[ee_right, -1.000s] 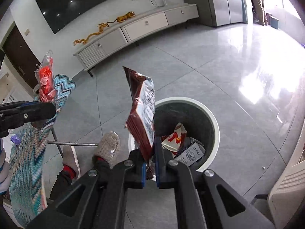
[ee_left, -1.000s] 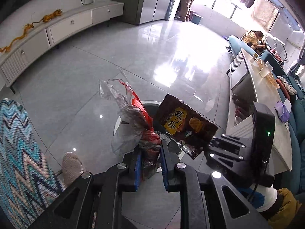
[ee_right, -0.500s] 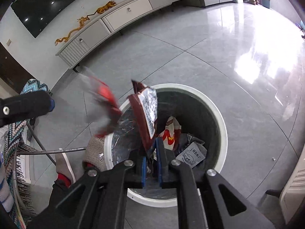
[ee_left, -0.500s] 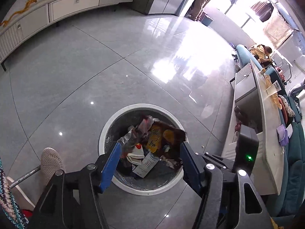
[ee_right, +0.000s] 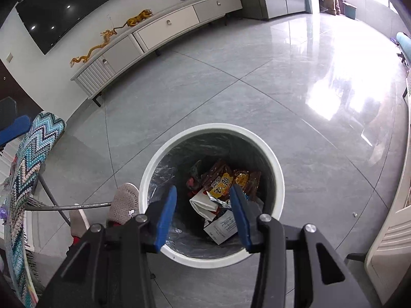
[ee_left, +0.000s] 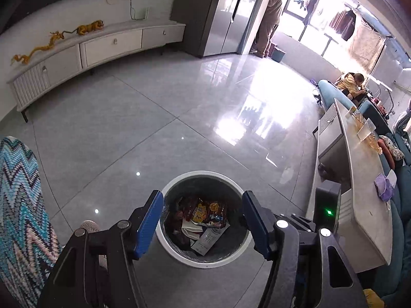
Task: Collect trash
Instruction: 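Move both tools back over the ottoman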
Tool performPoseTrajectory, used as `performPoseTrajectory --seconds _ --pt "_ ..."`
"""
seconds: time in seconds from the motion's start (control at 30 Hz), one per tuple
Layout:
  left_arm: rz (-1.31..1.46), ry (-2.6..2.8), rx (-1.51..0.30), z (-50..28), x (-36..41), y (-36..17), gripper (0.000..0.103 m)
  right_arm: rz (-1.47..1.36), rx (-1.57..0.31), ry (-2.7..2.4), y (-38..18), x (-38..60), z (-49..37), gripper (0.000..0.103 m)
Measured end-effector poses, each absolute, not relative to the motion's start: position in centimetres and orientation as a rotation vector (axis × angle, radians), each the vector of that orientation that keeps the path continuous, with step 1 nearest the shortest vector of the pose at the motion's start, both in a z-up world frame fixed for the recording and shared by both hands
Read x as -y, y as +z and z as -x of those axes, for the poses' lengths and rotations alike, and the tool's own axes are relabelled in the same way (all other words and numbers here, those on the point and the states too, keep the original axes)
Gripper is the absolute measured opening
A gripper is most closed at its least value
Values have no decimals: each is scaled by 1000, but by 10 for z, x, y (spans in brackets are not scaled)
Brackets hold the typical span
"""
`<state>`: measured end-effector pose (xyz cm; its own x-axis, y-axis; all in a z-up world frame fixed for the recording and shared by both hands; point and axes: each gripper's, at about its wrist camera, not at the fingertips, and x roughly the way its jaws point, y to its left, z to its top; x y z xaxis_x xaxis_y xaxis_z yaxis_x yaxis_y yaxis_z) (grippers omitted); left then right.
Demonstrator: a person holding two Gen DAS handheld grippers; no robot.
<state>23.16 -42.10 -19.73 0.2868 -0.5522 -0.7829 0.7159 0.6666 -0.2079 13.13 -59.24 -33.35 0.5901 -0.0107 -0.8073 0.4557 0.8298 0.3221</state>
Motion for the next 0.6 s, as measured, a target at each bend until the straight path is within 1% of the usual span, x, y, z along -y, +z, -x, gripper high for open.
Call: performPoseTrajectory --seconds 0.27,0.47,0.6 --pt "-195 -803 -814 -178 370 -126 61 -482 -779 -290 -251 572 -88 42" --pt "-181 -732 -711 -138 305 -79 61 -423 -666 -253 -179 536 -51 42" --pt "-160 -678 -640 -115 250 -58 62 -375 -602 -213 -136 504 -30 42"
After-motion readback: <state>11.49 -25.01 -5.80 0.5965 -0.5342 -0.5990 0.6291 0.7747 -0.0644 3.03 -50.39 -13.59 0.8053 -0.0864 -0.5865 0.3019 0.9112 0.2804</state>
